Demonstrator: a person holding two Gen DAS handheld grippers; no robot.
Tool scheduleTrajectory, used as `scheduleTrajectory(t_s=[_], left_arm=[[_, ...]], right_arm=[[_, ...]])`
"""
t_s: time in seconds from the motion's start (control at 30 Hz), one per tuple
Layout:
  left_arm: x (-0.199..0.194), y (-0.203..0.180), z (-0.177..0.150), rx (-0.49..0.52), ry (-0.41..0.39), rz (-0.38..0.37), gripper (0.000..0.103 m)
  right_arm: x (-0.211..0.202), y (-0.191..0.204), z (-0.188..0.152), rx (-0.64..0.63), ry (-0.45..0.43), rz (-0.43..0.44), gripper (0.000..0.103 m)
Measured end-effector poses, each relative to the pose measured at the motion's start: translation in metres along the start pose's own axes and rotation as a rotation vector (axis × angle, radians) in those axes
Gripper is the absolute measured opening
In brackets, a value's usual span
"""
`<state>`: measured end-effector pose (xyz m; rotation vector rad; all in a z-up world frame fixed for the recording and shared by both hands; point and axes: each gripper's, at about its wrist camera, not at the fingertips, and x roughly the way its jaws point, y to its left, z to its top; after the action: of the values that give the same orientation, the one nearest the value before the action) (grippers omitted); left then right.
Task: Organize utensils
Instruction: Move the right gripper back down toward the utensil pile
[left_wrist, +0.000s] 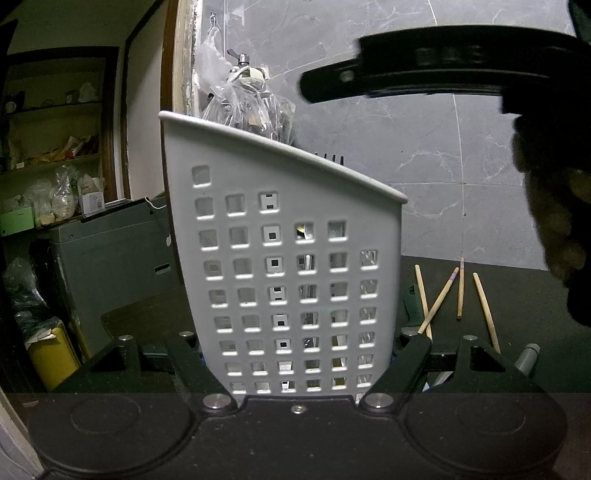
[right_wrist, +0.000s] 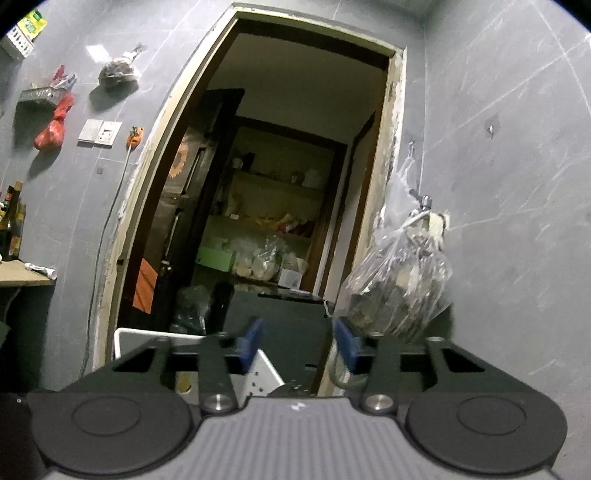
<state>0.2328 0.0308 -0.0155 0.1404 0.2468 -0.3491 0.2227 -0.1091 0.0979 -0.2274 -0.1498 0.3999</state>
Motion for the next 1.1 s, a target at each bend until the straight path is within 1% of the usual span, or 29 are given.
scheduleTrajectory(t_s=[0.07,0.13,0.17,0.23,0.3,0.4,0.5,0.83,0.93,1.1], left_arm=[[0.0,0.0,0.0,0.0,0.0,0.0,0.077],[0.0,0.0,0.0,0.0,0.0,0.0,0.077],[0.0,0.0,0.0,0.0,0.0,0.0,0.077],[0.0,0.0,0.0,0.0,0.0,0.0,0.077],[0.0,0.0,0.0,0.0,0.0,0.0,0.077],[0.0,0.0,0.0,0.0,0.0,0.001,0.077],[0.0,0.0,0.0,0.0,0.0,0.0,0.077],[0.0,0.0,0.0,0.0,0.0,0.0,0.077],[0.0,0.0,0.0,0.0,0.0,0.0,0.077],[0.0,0.0,0.0,0.001,0.0,0.0,0.077]], right_arm=[[-0.007,-0.004,0.001,-0.012,-0.004,-0.015,0.065],[-0.013,-0.009,0.001,-0.016,-0.007,-0.029,0.078],[-0.017,-0.012,0.001,-0.017,-0.007,-0.039,0.08],[-0.024,-0.018,0.0,-0.015,0.0,-0.056,0.089],[-0.03,-0.024,-0.001,-0.003,0.015,-0.069,0.093],[-0.039,-0.035,-0.005,0.027,0.065,-0.088,0.1],[-0.045,-0.045,-0.012,0.064,0.131,-0.088,0.102],[-0.061,-0.071,-0.05,0.239,0.397,-0.057,0.103],[-0.068,-0.074,-0.061,0.286,0.472,-0.062,0.103],[-0.078,-0.078,-0.076,0.421,0.656,-0.11,0.102]])
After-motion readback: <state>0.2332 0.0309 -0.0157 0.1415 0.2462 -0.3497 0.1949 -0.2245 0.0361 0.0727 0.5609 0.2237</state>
